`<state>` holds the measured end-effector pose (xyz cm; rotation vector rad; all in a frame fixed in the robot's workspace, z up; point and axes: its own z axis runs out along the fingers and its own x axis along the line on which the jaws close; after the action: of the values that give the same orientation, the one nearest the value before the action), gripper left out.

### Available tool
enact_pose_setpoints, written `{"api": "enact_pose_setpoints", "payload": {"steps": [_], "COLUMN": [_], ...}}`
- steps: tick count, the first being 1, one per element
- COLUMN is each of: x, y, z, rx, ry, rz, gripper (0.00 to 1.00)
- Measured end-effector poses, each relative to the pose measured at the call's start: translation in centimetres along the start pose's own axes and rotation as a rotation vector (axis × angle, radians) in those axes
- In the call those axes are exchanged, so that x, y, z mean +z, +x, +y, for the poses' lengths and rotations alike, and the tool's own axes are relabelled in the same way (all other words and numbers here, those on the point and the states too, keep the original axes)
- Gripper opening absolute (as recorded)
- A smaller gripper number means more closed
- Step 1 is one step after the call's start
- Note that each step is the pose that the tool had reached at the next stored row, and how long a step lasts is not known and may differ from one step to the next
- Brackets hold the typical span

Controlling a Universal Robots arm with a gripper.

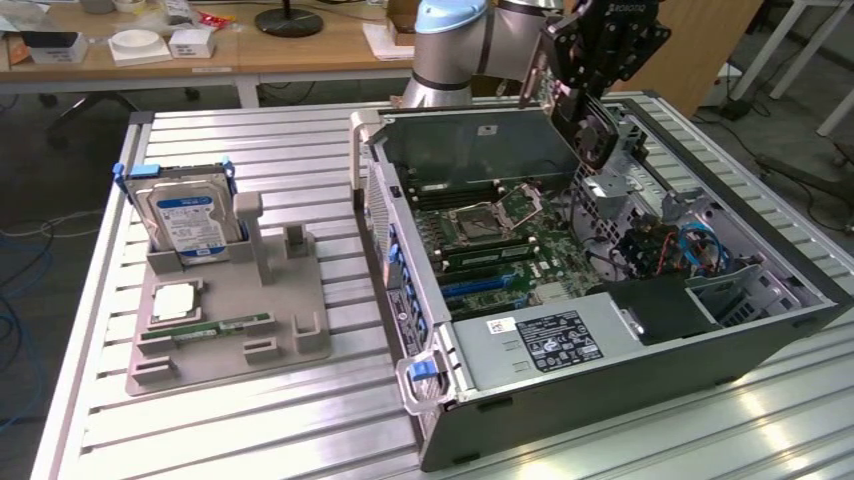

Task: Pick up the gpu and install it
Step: 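Insert the gpu into the slot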

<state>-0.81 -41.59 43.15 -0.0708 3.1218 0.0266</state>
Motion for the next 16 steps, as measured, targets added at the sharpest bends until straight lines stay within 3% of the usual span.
{"api": "enact_pose_setpoints", "payload": {"steps": [16], "x": [0.0], "y": [0.0], "z": [0.0], "rx": [-0.122], "ry": [-0.0023], "rz": [0.0021], "gripper": [0.26]}}
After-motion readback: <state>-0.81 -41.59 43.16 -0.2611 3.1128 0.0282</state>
